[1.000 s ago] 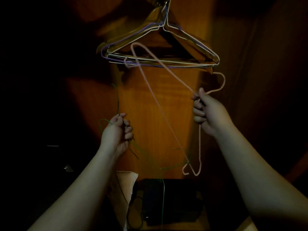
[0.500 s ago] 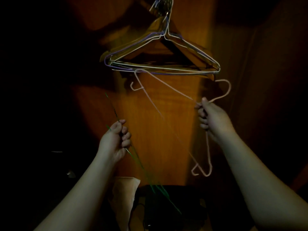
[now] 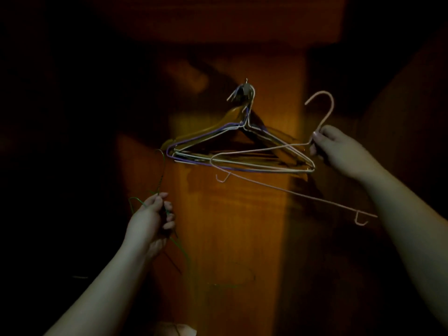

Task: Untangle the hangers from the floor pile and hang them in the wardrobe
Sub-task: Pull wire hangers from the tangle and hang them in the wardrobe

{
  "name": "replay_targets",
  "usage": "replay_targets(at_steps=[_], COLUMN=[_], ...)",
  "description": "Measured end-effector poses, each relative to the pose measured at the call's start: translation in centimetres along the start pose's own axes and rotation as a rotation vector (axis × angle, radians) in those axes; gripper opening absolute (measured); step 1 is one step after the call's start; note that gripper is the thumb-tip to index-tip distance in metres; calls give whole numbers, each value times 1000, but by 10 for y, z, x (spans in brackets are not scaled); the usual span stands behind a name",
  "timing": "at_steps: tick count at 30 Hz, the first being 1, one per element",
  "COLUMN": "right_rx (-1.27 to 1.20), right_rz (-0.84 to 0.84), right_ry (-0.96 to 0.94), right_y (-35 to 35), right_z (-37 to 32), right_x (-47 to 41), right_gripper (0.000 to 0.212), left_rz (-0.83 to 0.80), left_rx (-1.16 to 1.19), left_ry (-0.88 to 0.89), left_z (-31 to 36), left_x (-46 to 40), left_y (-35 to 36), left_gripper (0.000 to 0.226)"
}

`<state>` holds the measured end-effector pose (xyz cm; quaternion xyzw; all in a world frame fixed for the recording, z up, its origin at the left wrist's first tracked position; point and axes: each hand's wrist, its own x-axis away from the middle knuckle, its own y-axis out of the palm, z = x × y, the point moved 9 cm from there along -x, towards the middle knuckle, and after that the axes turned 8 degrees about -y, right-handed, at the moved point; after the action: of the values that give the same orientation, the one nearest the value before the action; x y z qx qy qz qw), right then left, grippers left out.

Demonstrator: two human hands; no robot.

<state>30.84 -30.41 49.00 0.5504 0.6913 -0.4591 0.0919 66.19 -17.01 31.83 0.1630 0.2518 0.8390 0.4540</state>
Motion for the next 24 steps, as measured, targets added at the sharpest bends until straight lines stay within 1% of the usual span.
replay_targets(at_steps=[6, 11, 17, 24], right_rx=[74, 58, 95, 160], right_rz=[-6, 18, -31, -139], right_ry=[-79, -98, -72, -79], right_y=[5, 20, 46, 82], right_z=[-36, -55, -59, -55], right_x=[-58, -96, -122, -123], right_gripper=[28, 30, 29, 31], left_rz=[2, -15, -5, 11], left_rx=[-8, -15, 7, 3], left_ry=[88, 131, 128, 125], left_z=[41, 59, 62, 66], left_x=[6, 13, 22, 30], left_y=[26, 39, 44, 42], left_gripper=[22, 23, 24, 25])
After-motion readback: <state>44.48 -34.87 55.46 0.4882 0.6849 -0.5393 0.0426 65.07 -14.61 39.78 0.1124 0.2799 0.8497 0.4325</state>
